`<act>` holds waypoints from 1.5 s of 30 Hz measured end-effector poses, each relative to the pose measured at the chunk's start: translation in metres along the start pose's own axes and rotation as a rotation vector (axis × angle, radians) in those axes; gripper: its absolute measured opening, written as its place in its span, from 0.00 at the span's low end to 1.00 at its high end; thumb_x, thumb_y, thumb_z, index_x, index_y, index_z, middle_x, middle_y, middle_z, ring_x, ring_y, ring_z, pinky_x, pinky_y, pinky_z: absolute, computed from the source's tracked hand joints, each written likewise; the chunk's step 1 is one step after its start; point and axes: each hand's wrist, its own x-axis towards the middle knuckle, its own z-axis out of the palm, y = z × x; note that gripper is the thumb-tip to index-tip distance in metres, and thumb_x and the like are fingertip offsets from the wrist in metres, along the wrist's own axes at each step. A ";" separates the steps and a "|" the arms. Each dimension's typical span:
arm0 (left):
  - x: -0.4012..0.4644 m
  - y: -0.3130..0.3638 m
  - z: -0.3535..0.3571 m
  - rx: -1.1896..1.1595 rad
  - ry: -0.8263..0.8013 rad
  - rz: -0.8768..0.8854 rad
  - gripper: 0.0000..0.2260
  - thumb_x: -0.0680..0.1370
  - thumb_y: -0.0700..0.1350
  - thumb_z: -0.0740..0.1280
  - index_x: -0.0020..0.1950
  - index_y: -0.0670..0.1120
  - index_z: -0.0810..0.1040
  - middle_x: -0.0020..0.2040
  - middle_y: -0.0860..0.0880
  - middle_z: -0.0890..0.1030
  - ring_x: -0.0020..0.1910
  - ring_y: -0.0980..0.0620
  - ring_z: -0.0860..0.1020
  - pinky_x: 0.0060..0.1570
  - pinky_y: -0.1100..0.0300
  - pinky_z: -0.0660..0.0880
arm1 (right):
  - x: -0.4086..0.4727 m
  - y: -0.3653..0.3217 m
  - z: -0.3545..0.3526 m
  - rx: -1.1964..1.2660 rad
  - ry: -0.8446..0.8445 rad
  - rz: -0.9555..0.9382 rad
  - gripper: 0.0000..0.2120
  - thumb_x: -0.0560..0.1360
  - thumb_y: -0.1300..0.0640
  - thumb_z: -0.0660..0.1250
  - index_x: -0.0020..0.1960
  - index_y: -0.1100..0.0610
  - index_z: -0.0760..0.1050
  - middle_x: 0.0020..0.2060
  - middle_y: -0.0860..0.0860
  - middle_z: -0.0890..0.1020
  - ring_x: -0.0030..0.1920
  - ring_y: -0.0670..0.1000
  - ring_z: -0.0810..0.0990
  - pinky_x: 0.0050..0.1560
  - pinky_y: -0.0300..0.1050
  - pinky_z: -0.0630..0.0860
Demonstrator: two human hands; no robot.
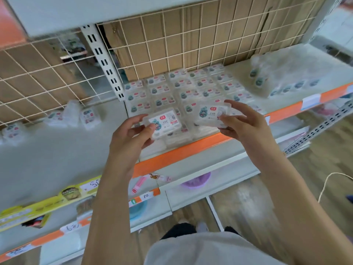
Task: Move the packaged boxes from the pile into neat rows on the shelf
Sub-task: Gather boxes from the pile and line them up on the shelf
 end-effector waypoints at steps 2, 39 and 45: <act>0.010 0.002 0.012 0.010 -0.003 -0.001 0.13 0.76 0.42 0.74 0.60 0.50 0.81 0.51 0.48 0.86 0.54 0.50 0.84 0.54 0.55 0.81 | 0.008 -0.002 -0.007 -0.008 0.016 0.002 0.17 0.76 0.61 0.72 0.63 0.48 0.80 0.47 0.58 0.86 0.49 0.56 0.86 0.57 0.51 0.82; 0.188 0.034 0.223 0.733 0.292 0.234 0.15 0.76 0.47 0.72 0.61 0.46 0.79 0.55 0.49 0.83 0.49 0.49 0.83 0.45 0.56 0.79 | 0.236 -0.059 -0.113 -0.085 -0.319 -0.020 0.15 0.74 0.59 0.74 0.60 0.53 0.79 0.41 0.50 0.86 0.46 0.49 0.86 0.50 0.43 0.82; 0.226 0.034 0.231 0.884 0.177 0.253 0.16 0.75 0.47 0.73 0.62 0.47 0.79 0.59 0.47 0.82 0.55 0.49 0.81 0.47 0.59 0.76 | 0.240 -0.055 -0.111 -0.082 -0.314 -0.033 0.08 0.76 0.58 0.73 0.50 0.46 0.79 0.45 0.52 0.87 0.45 0.50 0.86 0.44 0.37 0.80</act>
